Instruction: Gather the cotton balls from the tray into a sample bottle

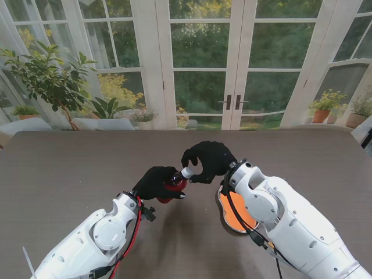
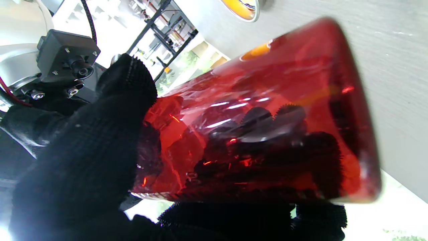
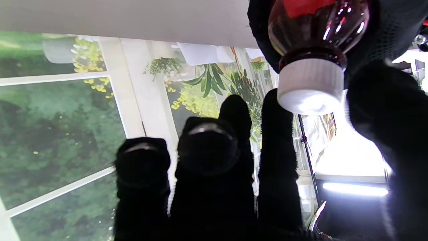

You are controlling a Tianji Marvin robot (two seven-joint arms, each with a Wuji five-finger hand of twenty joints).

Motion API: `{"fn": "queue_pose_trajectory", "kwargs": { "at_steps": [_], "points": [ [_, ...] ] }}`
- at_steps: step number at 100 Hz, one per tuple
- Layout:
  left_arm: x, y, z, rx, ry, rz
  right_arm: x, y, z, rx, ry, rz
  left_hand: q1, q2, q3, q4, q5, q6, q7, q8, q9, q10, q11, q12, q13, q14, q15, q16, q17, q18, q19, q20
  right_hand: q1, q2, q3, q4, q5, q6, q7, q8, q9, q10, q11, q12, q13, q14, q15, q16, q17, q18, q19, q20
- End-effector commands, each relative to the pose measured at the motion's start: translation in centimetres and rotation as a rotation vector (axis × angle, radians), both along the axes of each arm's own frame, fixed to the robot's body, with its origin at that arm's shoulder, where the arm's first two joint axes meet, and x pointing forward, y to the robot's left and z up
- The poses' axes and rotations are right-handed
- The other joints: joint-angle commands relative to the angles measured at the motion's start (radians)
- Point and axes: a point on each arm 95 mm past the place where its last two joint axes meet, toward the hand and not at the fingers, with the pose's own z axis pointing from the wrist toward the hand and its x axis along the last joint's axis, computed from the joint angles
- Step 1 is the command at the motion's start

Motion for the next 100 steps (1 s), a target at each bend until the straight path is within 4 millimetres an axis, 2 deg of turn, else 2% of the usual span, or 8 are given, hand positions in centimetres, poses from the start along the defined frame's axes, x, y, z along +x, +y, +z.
{"fn": "queue_pose_trajectory", "kwargs": {
  "at_steps": [1, 16, 21, 31, 53, 73, 87, 100],
  "points": [
    [-0.1, -0.4, 0.0, 0.002, 0.008, -0.016, -0.1, 0.4, -0.4, -0.008, 0.006, 0.010, 0.245, 0.185, 0.277, 0.056, 0.139, -0.302, 0.265, 0.044, 0.085, -0.167, 0.048, 0.013, 0.024, -0.040, 0.006, 0.005, -0.013, -0.085, 0.008, -0.006, 0.024, -0.062, 0.072, -0.031, 0.022, -0.025, 0.024, -0.009, 0.021, -0.027, 0.023, 0.016, 0.018, -0.036, 0.043, 0.025, 0.018, -0.023, 0.009, -0.012],
    [-0.1, -0.4, 0.0, 0.003, 0.009, -0.016, 0.0, 0.6, -0.7, 0.009, -0.004, 0.005, 0.244, 0.184, 0.277, 0.056, 0.139, -0.302, 0.266, 0.046, 0.085, -0.169, 0.049, 0.014, 0.025, -0.039, 0.006, 0.005, -0.013, -0.084, 0.008, -0.005, 0.077, -0.047, 0.074, -0.023, 0.075, -0.012, 0.063, 0.007, 0.067, -0.034, 0.042, 0.032, 0.018, -0.041, 0.112, 0.042, 0.046, -0.016, 0.029, -0.013],
    [-0.1, -0.4, 0.0, 0.003, 0.010, -0.016, 0.0, 0.7, -0.7, 0.013, -0.006, 0.003, 0.244, 0.185, 0.278, 0.056, 0.138, -0.302, 0.265, 0.045, 0.086, -0.168, 0.049, 0.014, 0.025, -0.042, 0.006, 0.005, -0.013, -0.084, 0.008, -0.005, 0.110, -0.050, 0.066, -0.125, 0.083, -0.008, 0.120, -0.061, 0.085, -0.040, 0.047, 0.043, 0.016, -0.039, 0.139, 0.042, 0.056, -0.014, 0.037, -0.018],
    [-0.1, -0.4, 0.0, 0.003, 0.010, -0.016, 0.0, 0.8, -0.7, 0.025, -0.003, 0.003, 0.244, 0.184, 0.277, 0.055, 0.139, -0.302, 0.266, 0.046, 0.086, -0.168, 0.049, 0.014, 0.025, -0.041, 0.006, 0.005, -0.013, -0.084, 0.008, -0.005, 0.138, -0.050, 0.052, -0.207, 0.087, -0.012, 0.212, -0.142, 0.116, -0.044, 0.051, 0.078, 0.016, -0.035, 0.169, 0.050, 0.066, -0.009, 0.046, -0.019],
    [-0.1, -0.4, 0.0, 0.002, 0.010, -0.018, -0.1, 1.0, -0.8, 0.026, 0.018, 0.006, 0.243, 0.185, 0.278, 0.055, 0.139, -0.304, 0.266, 0.046, 0.086, -0.171, 0.049, 0.014, 0.025, -0.042, 0.006, 0.005, -0.012, -0.086, 0.008, -0.005, 0.107, 0.009, 0.015, -0.233, 0.127, 0.012, 0.273, -0.186, 0.179, -0.041, 0.060, 0.086, 0.016, -0.016, 0.231, 0.072, 0.077, 0.010, 0.065, -0.012],
    [-0.1, -0.4, 0.0, 0.002, 0.009, -0.018, -0.2, 1.2, -0.9, 0.006, 0.048, 0.001, 0.244, 0.184, 0.278, 0.055, 0.139, -0.304, 0.266, 0.046, 0.086, -0.169, 0.049, 0.014, 0.025, -0.042, 0.006, 0.006, -0.012, -0.086, 0.009, -0.005, 0.014, 0.230, -0.073, -0.159, 0.206, 0.061, 0.248, -0.161, 0.248, -0.022, 0.073, 0.081, 0.013, 0.014, 0.302, 0.095, 0.088, 0.035, 0.094, -0.001],
    [-0.1, -0.4, 0.0, 0.003, 0.009, -0.019, -0.3, 1.3, -1.0, -0.021, 0.060, -0.007, 0.244, 0.185, 0.278, 0.055, 0.139, -0.302, 0.265, 0.045, 0.086, -0.169, 0.049, 0.014, 0.024, -0.041, 0.006, 0.006, -0.014, -0.085, 0.008, -0.005, -0.059, 0.393, -0.137, 0.005, 0.293, 0.077, 0.173, 0.013, 0.312, -0.021, 0.075, 0.094, 0.012, 0.018, 0.346, 0.110, 0.109, 0.041, 0.117, 0.001],
    [-0.1, -0.4, 0.0, 0.003, 0.009, -0.021, -0.2, 1.5, -1.1, -0.041, 0.078, -0.022, 0.245, 0.184, 0.278, 0.055, 0.139, -0.302, 0.265, 0.045, 0.085, -0.167, 0.048, 0.014, 0.025, -0.041, 0.006, 0.006, -0.013, -0.085, 0.008, -0.005, -0.080, 0.519, -0.211, 0.031, 0.370, 0.079, 0.188, 0.057, 0.392, -0.008, 0.082, 0.095, 0.011, 0.029, 0.399, 0.132, 0.139, 0.056, 0.140, 0.003]
  ]
}}
